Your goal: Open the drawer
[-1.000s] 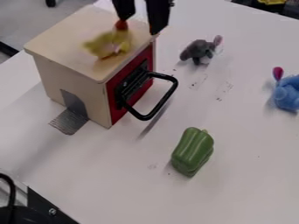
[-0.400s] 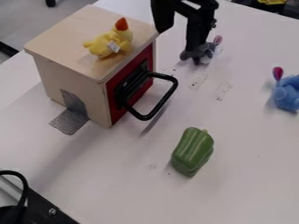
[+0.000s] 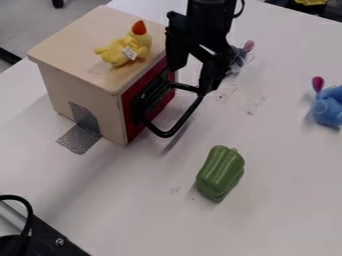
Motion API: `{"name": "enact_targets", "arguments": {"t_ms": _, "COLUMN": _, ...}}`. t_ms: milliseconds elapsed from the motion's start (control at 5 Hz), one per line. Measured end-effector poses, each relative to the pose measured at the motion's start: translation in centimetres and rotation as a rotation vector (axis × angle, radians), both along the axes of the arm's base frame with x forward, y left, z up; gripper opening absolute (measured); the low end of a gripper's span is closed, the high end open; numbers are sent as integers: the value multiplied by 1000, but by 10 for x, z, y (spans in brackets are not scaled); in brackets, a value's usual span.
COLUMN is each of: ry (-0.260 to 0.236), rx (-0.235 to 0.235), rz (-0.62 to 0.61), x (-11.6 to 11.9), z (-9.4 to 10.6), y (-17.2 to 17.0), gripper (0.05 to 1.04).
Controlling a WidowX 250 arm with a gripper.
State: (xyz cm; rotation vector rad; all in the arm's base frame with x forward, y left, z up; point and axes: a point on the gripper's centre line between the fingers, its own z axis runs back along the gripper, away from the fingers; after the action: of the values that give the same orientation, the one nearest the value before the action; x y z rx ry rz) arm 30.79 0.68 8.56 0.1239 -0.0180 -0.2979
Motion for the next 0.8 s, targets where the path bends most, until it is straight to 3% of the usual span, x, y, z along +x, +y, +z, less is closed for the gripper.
{"name": "enact_targets", "arguments": {"t_ms": 400, "ry": 43, "rx": 36, "rz": -62, "x": -13, "z": -22, "y": -10, "gripper": 998}}
{"name": "enact_targets", "arguments": {"t_ms": 800, "ry": 101, "rx": 30, "rz": -57, "x": -21, "z": -50, "y": -12, "gripper": 998}}
